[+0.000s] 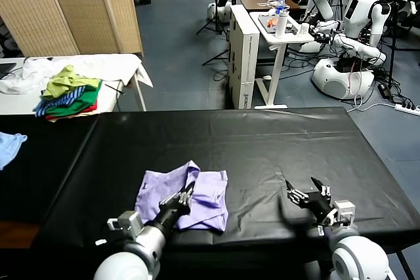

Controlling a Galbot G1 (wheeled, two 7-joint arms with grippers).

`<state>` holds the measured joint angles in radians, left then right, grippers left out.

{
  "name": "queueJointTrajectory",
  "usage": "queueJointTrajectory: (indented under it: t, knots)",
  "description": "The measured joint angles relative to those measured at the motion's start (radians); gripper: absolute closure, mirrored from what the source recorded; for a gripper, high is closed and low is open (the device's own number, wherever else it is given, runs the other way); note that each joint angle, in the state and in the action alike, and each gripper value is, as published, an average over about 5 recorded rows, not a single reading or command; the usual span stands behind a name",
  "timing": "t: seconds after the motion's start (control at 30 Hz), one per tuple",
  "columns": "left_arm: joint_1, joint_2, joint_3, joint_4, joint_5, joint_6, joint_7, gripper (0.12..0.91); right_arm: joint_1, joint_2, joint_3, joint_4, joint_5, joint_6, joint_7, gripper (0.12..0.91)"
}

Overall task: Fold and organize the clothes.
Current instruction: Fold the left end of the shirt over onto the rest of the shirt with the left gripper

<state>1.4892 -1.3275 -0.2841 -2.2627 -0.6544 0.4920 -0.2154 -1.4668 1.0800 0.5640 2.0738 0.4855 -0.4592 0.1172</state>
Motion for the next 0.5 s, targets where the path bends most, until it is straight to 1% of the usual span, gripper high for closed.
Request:
queueJointTrajectory:
  t: [0.23, 0.5]
  knots:
    - [-0.008, -0.022, 0.025, 0.035, 0.053, -0.015, 0.019, 0.849, 0.009, 0.001, -0.002, 0.001, -0.003, -0.002, 0.001, 0.118]
    - [-0.018, -0.037, 0.049, 0.068, 0.082, -0.020, 0.020, 0.849, 0.025, 0.002, -0.023, 0.001, -0.016, -0.003, -0.001, 0.118]
